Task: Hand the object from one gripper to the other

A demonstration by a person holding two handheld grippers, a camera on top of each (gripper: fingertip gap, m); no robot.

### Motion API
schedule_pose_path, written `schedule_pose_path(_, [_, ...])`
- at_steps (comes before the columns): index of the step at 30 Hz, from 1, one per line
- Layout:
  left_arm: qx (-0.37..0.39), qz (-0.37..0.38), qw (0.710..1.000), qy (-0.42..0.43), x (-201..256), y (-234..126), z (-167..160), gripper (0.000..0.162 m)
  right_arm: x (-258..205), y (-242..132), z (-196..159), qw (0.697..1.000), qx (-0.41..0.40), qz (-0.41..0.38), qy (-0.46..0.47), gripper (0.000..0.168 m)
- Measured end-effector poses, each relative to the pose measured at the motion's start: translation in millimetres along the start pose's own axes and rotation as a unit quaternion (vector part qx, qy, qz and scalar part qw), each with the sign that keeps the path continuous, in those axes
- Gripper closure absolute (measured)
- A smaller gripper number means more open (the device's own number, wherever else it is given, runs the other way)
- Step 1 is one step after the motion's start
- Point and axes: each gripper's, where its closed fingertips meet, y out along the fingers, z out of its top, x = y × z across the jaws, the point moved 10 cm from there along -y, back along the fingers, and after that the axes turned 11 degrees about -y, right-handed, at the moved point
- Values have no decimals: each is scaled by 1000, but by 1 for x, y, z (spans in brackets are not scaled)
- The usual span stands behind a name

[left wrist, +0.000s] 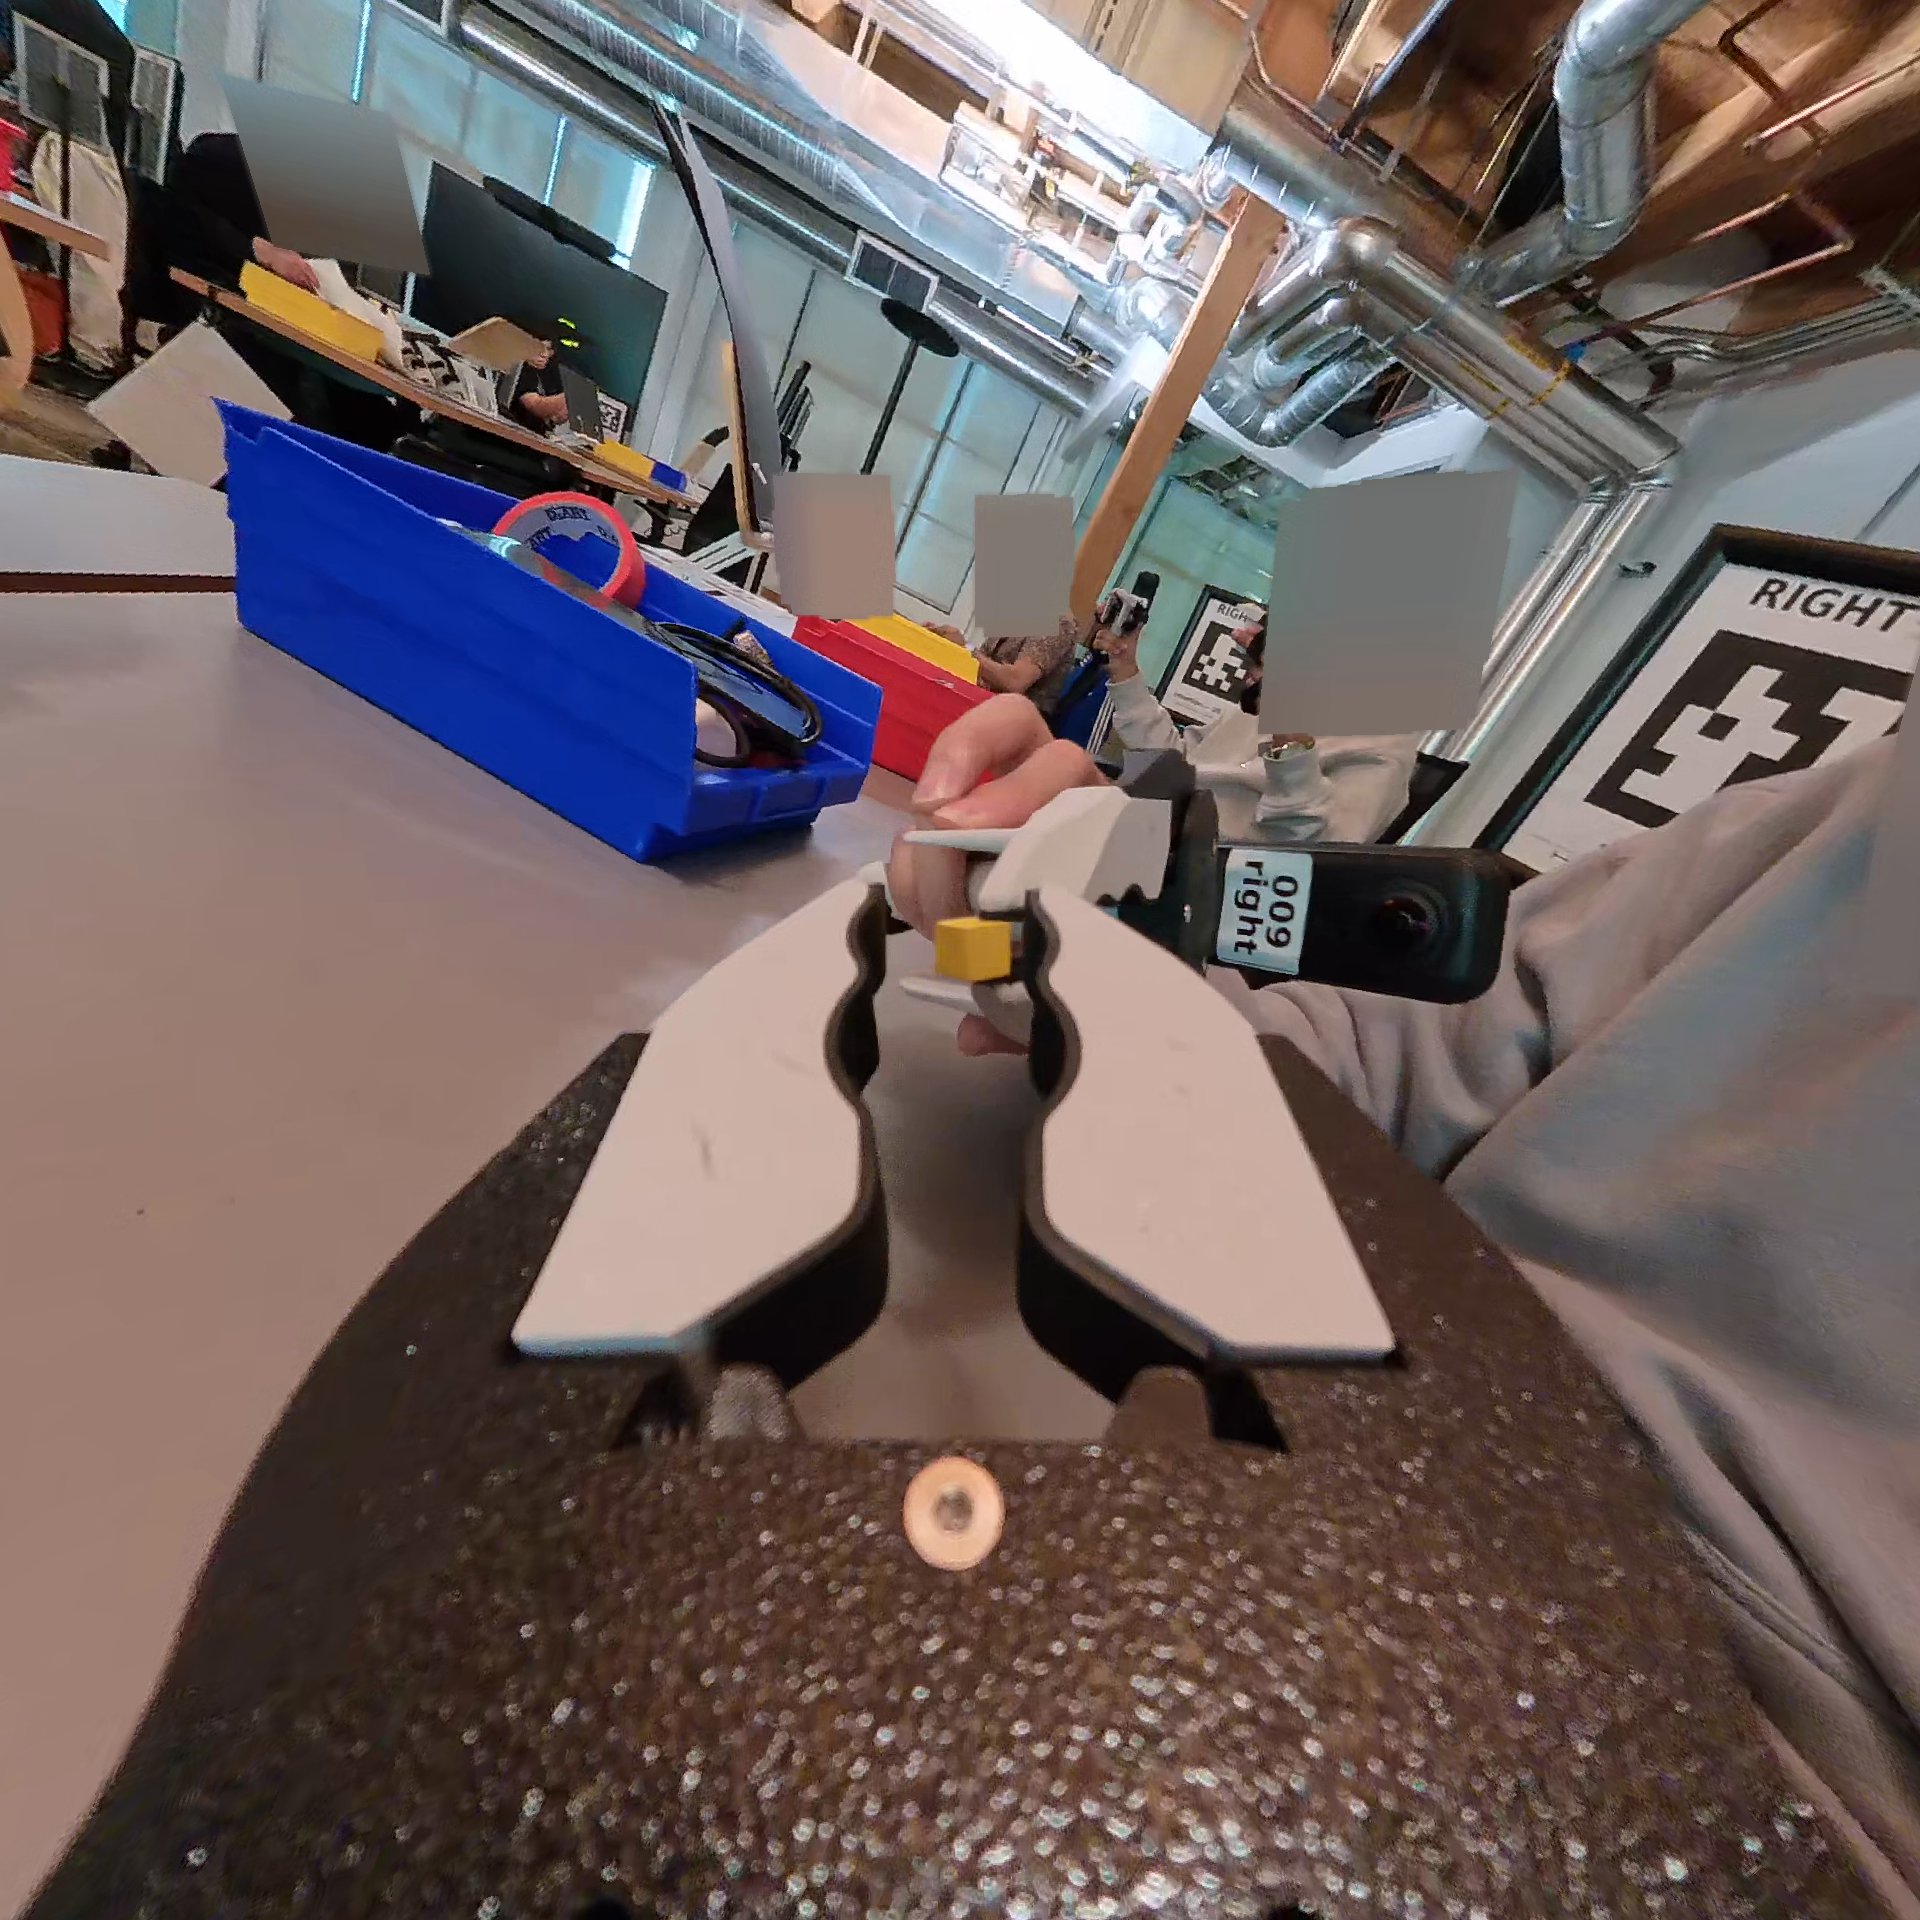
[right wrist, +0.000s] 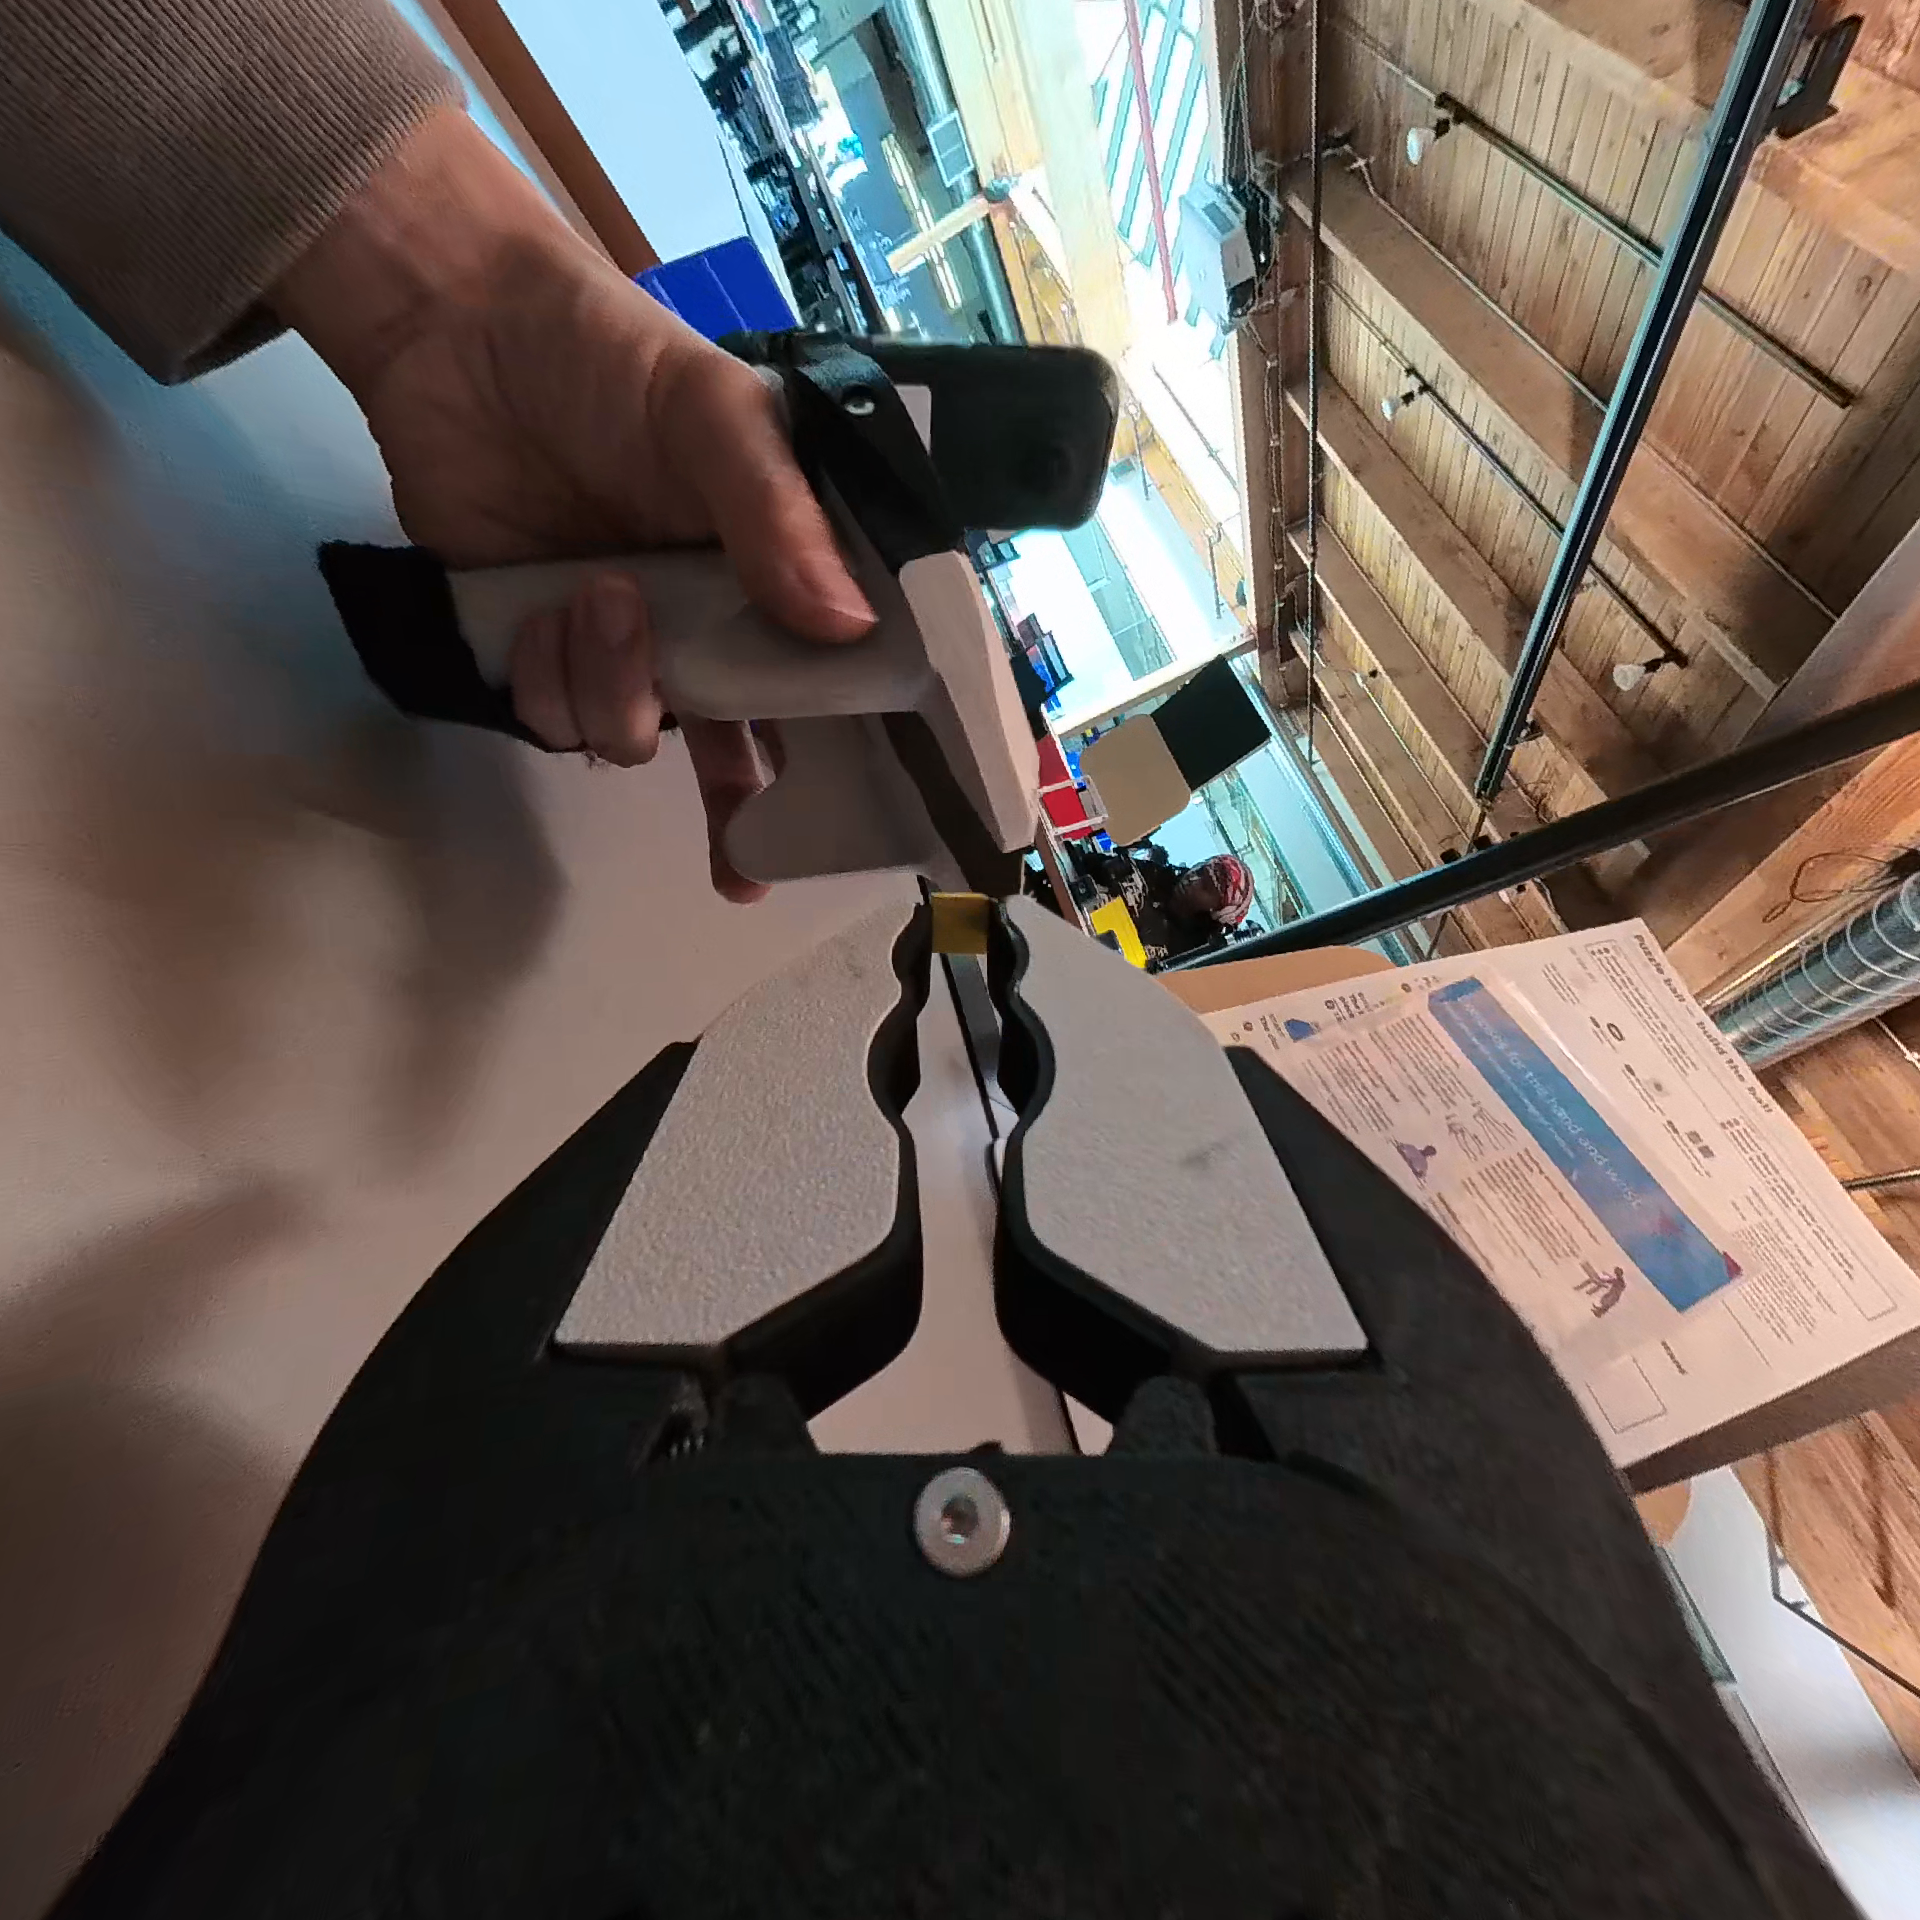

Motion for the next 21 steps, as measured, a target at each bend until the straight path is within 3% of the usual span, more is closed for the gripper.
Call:
schedule_pose_path(4, [-16,-61,997,-46,-1,-1,-2,140,1,-1,4,999,35,1,26,158])
schedule_pose_path(9, [-40,-151,983,-101,1,2,-8,141,6,-5,5,986,114,16,121,158])
schedule_pose_path(16, [-59,-186,974,-113,3,6,-12,149,10,-7,4,974,148,20,173,158])
schedule_pose_path(21, [-55,-161,981,-95,1,5,-10,151,8,-6,1,977,126,17,170,158])
